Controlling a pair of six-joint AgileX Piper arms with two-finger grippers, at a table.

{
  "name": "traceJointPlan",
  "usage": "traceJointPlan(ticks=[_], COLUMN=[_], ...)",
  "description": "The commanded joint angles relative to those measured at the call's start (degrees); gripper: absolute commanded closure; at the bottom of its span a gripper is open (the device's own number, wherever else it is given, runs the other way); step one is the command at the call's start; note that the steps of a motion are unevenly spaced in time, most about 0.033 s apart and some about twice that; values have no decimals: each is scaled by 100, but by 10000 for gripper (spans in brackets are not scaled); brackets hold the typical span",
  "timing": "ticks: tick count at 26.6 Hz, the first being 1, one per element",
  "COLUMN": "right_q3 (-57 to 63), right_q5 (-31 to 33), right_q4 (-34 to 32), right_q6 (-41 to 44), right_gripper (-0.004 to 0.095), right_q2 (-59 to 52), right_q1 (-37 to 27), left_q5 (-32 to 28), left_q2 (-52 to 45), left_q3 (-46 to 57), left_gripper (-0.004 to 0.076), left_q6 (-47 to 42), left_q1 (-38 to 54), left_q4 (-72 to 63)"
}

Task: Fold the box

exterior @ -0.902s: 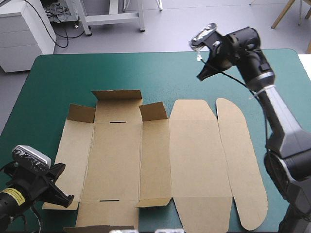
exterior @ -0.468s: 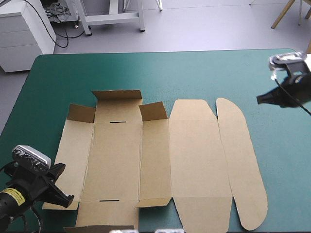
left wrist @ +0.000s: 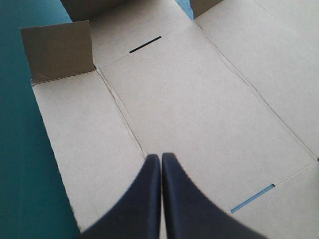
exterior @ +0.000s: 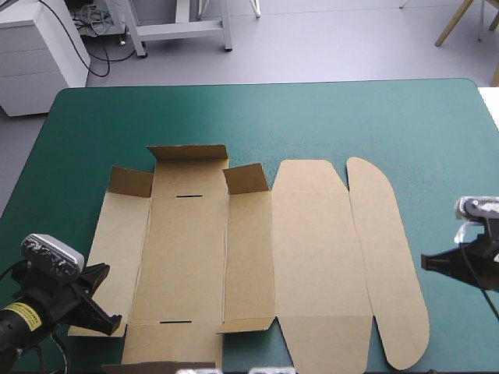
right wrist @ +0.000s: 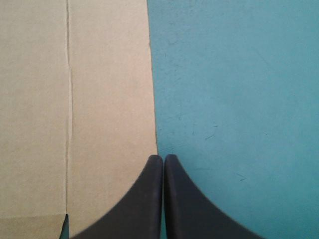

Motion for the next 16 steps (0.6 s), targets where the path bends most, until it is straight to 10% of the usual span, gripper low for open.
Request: traceJointPlan(ticks=[1, 16], right_q3=[367, 741], right_q5=[-464, -652], right_q4=[376, 1267], right_q6=[-1, -366], right_gripper=[922, 922], right_q2=[-600, -908], right_q1=[-46, 176], left_q5=[-458, -1402], left_q2=[43, 1449], left_q3=[-166, -402], left_gripper=[734, 734], left_q6=[-63, -488], left_q1=[-34, -34], left_q4=[-113, 239])
